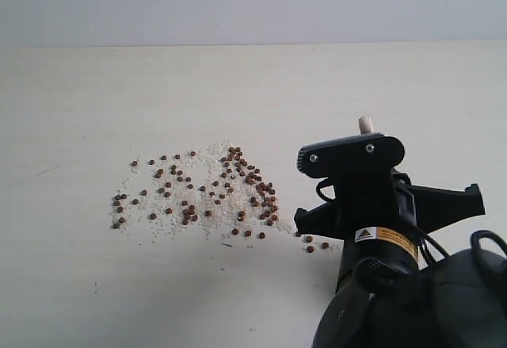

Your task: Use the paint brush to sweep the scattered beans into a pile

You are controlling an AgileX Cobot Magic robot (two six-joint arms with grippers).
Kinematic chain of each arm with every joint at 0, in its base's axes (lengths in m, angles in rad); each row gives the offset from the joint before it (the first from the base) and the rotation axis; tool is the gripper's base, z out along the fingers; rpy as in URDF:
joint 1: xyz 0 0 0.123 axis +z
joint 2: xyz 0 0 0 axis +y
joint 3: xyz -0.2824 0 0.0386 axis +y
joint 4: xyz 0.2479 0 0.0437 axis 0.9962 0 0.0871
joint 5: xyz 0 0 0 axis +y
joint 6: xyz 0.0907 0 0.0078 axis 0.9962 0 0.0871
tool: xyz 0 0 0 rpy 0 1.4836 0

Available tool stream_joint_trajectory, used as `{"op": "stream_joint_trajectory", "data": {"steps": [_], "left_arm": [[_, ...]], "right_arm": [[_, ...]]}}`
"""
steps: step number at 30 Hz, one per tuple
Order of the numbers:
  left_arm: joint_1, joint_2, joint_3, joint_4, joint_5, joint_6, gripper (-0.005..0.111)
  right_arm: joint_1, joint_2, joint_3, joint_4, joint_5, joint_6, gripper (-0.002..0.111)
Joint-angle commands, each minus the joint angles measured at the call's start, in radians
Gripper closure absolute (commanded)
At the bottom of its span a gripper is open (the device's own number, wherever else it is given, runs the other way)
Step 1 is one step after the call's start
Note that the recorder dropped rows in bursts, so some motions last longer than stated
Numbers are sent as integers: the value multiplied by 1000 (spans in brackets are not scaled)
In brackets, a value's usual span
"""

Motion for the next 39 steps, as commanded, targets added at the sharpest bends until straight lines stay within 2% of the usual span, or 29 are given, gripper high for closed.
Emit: {"op": "stream_joint_trajectory", "data": {"steps": [1,9,18,22,28,39], "left_arm": [[1,-3,2,-8,-3,0,107],[1,-3,2,-8,-3,0,107],[1,-3,2,-8,-3,0,107],[1,-3,2,-8,-3,0,107],[1,-3,2,-8,-3,0,107],[1,-3,2,-8,-3,0,107]], "right_arm": [[5,46,-23,-74,32,152,108],[5,62,-195,-171,127,142,108],[5,204,-388,-197,-4,143,108],[5,252,-486,-201,-4,142,108],[5,249,-582,-160,-4,-19,108],[5,108,-583,-157,-4,-288,108]]}}
